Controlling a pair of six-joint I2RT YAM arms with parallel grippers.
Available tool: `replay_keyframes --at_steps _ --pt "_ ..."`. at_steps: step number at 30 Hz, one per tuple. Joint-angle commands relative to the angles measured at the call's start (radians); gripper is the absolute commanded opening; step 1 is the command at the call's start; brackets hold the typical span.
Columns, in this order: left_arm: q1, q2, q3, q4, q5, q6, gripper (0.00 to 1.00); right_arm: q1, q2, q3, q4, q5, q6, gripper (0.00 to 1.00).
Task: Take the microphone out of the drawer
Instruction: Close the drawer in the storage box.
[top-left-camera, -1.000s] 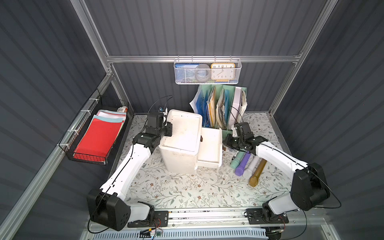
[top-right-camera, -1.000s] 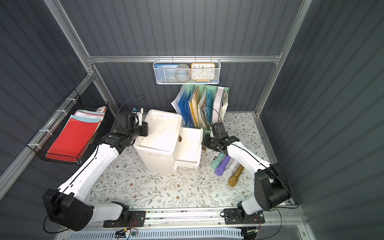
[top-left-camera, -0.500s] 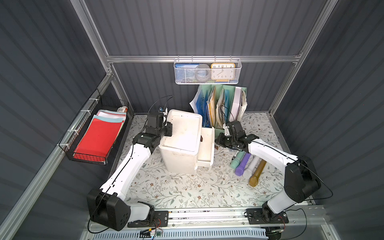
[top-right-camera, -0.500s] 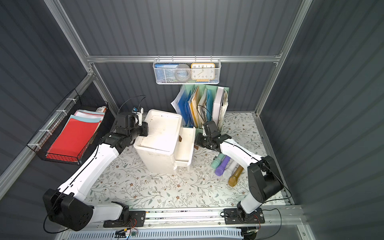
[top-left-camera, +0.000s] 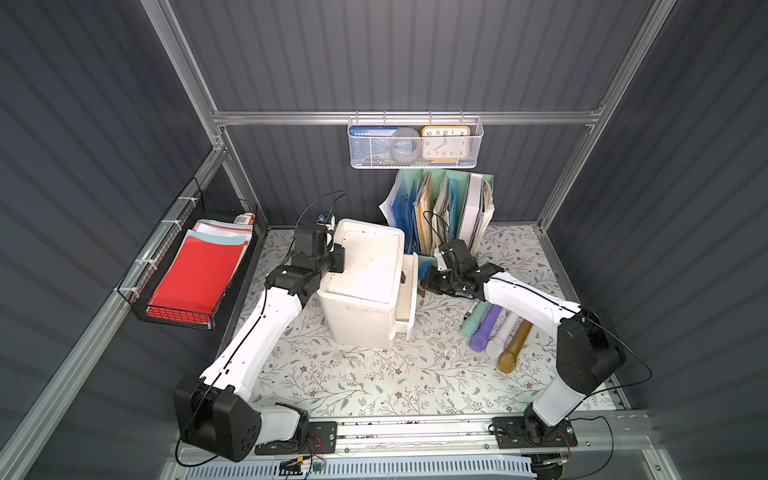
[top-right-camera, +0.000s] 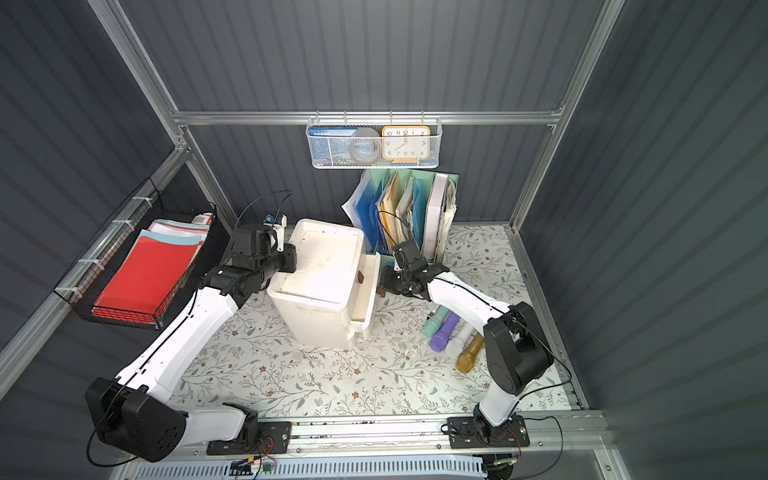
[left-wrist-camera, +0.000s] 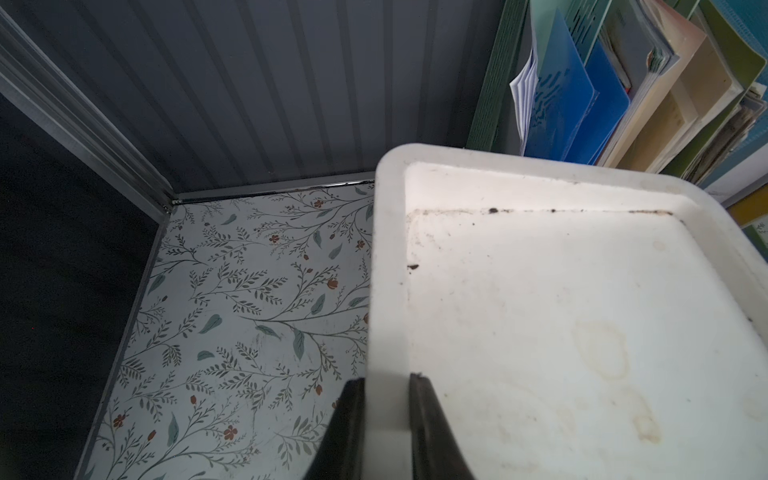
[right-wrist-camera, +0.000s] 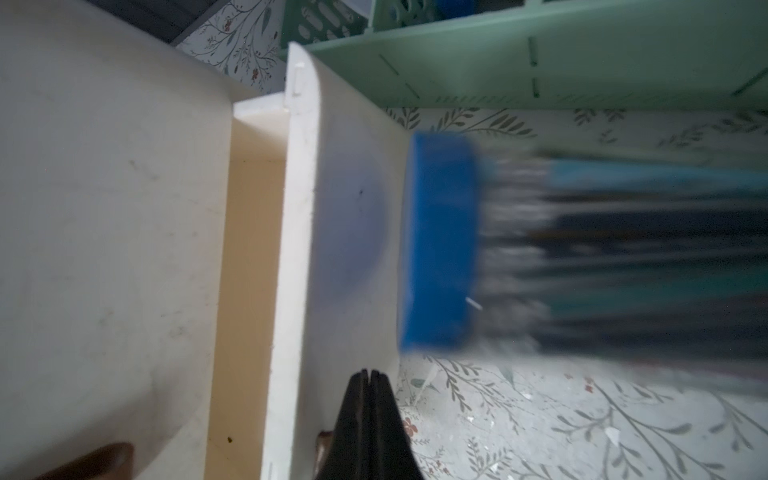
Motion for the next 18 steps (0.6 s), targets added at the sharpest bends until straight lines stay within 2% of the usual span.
replay_keyframes --at_steps 1,7,18 --pt "-0.002 0.079 -0.075 -0.137 0.056 -0.018 0.01 -0.008 -0.038 0.017 -0.096 0.121 -0.030 0.00" --pt "-0.002 0.084 -0.074 -0.136 0.058 -0.018 0.01 -0.013 -0.044 0.022 -0.087 0.062 -0.047 0.00" --pt "-0.002 0.082 -0.074 -0.137 0.055 -0.018 0.01 0.008 0.041 0.042 0.024 -0.143 -0.007 0.00"
